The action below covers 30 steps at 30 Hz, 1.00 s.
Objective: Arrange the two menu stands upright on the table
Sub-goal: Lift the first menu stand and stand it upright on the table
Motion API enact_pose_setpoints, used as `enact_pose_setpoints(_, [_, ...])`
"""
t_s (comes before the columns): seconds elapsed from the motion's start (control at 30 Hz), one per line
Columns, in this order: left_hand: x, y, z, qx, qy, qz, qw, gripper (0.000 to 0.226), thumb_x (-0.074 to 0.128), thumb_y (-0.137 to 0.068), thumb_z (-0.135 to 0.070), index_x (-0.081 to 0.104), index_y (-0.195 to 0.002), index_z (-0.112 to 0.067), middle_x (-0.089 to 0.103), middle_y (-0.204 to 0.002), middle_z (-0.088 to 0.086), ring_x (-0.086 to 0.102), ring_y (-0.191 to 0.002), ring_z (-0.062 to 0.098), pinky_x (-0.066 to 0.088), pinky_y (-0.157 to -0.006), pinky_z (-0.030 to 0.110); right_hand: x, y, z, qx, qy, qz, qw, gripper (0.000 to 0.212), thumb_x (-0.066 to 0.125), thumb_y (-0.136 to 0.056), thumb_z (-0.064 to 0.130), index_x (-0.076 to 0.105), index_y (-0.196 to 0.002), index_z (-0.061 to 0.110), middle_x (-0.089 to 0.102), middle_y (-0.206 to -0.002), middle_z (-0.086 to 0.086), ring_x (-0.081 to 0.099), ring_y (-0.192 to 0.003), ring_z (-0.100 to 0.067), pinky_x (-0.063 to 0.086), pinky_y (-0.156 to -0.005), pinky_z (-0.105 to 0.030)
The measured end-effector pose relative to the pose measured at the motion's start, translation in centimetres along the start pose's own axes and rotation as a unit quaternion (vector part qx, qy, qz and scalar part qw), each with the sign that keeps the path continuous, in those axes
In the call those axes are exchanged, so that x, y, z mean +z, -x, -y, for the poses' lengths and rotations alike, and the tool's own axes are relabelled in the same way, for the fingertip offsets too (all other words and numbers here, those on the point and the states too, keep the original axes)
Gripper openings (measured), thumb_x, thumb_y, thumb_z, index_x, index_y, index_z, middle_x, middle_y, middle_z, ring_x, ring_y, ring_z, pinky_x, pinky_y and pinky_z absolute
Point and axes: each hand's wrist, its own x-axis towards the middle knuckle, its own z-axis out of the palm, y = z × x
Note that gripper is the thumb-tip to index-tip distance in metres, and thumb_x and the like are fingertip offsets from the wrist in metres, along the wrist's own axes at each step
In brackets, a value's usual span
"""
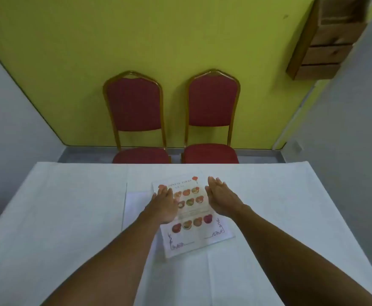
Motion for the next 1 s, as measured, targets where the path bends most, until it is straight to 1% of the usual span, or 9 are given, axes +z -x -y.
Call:
enact_pose_setpoints(0.13, [2.9, 1.0, 0.4, -0.024, -0.039, 0.029, 0.999, 0.059, 0.027, -0.106, -0.031, 0.010, -0.156, -0.006, -0.004, -0.164, 0.016, -0.007, -0.150, 0.032, 0.002, -0.119, 0.045, 2.3, 1.2, -1.2, 0.035, 0.012, 0.043, 0.998, 0.061, 0.031, -0.106, 0.039, 0.017, -0.156, 0.007, 0.021, -0.164, -0.012, 0.014, -0.151, -0.034, 0.021, -0.119, -0.053])
enact_pose_setpoints(0.27, [4.3, 1.3, 0.5, -0.104, 0.028, 0.014, 0.994, 0.076, 0.032, -0.102, -0.049, -0.001, -0.157, -0.009, -0.011, -0.162, 0.021, -0.008, -0.149, 0.035, 0.001, -0.120, 0.046, 4.2, 1.9, -1.7, 0.076, -0.008, 0.047, 0.996, 0.075, 0.046, -0.102, 0.038, 0.008, -0.157, 0.006, 0.014, -0.165, -0.014, 0.018, -0.150, -0.034, 0.029, -0.116, -0.052])
enact_pose_setpoints(0.4, [5.3, 1.2, 0.4, -0.133, 0.135, 0.013, 0.982, 0.083, 0.048, -0.096, -0.049, 0.004, -0.157, -0.012, -0.011, -0.162, 0.019, 0.013, -0.148, 0.038, 0.021, -0.117, 0.047, 5.0, 2.1, -1.9, 0.086, -0.082, 0.015, 0.993, 0.075, 0.053, -0.097, 0.027, 0.012, -0.155, 0.004, 0.032, -0.157, -0.013, 0.045, -0.133, -0.034, 0.044, -0.102, -0.048])
enact_pose_setpoints(0.53, [5.1, 0.8, 0.5, -0.115, 0.229, -0.029, 0.966, 0.076, 0.069, -0.085, -0.036, 0.031, -0.147, -0.018, 0.034, -0.146, 0.012, 0.049, -0.126, 0.029, 0.050, -0.095, 0.037, 5.1, 2.1, -1.8, 0.092, -0.171, -0.019, 0.981, 0.057, 0.054, -0.093, 0.015, 0.034, -0.145, 0.007, 0.056, -0.124, -0.004, 0.059, -0.101, -0.024, 0.056, -0.082, -0.037])
enact_pose_setpoints(0.63, [4.3, 0.5, 0.2, -0.131, 0.235, -0.065, 0.961, 0.082, 0.080, -0.075, -0.032, 0.036, -0.143, -0.020, 0.051, -0.131, 0.009, 0.056, -0.117, 0.030, 0.053, -0.093, 0.045, 4.8, 2.2, -1.9, 0.111, -0.228, -0.052, 0.966, 0.060, 0.055, -0.088, 0.009, 0.041, -0.146, 0.008, 0.059, -0.112, 0.002, 0.065, -0.092, -0.023, 0.057, -0.072, -0.031])
enact_pose_setpoints(0.7, [3.6, 0.2, -0.1, -0.149, 0.243, -0.083, 0.955, 0.092, 0.084, -0.071, -0.034, 0.033, -0.146, -0.020, 0.047, -0.129, 0.011, 0.055, -0.117, 0.030, 0.053, -0.093, 0.045, 4.5, 2.3, -1.7, 0.123, -0.268, -0.089, 0.952, 0.059, 0.054, -0.087, 0.009, 0.046, -0.145, 0.011, 0.063, -0.112, 0.002, 0.069, -0.084, -0.022, 0.060, -0.067, -0.030])
enact_pose_setpoints(0.8, [1.9, -0.6, -0.8, -0.141, 0.276, -0.115, 0.944, 0.100, 0.091, -0.063, -0.033, 0.033, -0.143, -0.019, 0.042, -0.129, 0.011, 0.052, -0.117, 0.029, 0.053, -0.092, 0.040, 3.5, 1.9, -1.7, 0.140, -0.290, -0.175, 0.930, 0.045, 0.052, -0.091, 0.014, 0.058, -0.136, 0.013, 0.068, -0.116, -0.006, 0.066, -0.067, -0.007, 0.049, -0.049, -0.010])
enact_pose_setpoints(0.9, [-0.5, -1.8, -1.9, -0.125, 0.314, -0.148, 0.930, 0.098, 0.096, -0.054, -0.029, 0.039, -0.132, -0.014, 0.042, -0.126, 0.011, 0.052, -0.114, 0.027, 0.052, -0.082, 0.032, 1.4, 0.9, -1.9, 0.166, -0.328, -0.238, 0.899, 0.049, 0.053, -0.093, 0.019, 0.054, -0.141, 0.009, 0.065, -0.124, -0.009, 0.068, -0.086, -0.020, 0.055, -0.061, -0.020])
enact_pose_setpoints(1.0, [-3.1, -3.3, -3.4, -0.094, 0.350, -0.166, 0.917, 0.098, 0.099, -0.046, -0.025, 0.048, -0.128, -0.008, 0.051, -0.126, 0.011, 0.057, -0.113, 0.026, 0.053, -0.091, 0.038, -1.4, -0.5, -1.7, 0.142, -0.346, -0.290, 0.881, 0.039, 0.051, -0.089, 0.014, 0.067, -0.124, 0.010, 0.069, -0.109, -0.002, 0.066, -0.086, -0.021, 0.044, -0.052, -0.007])
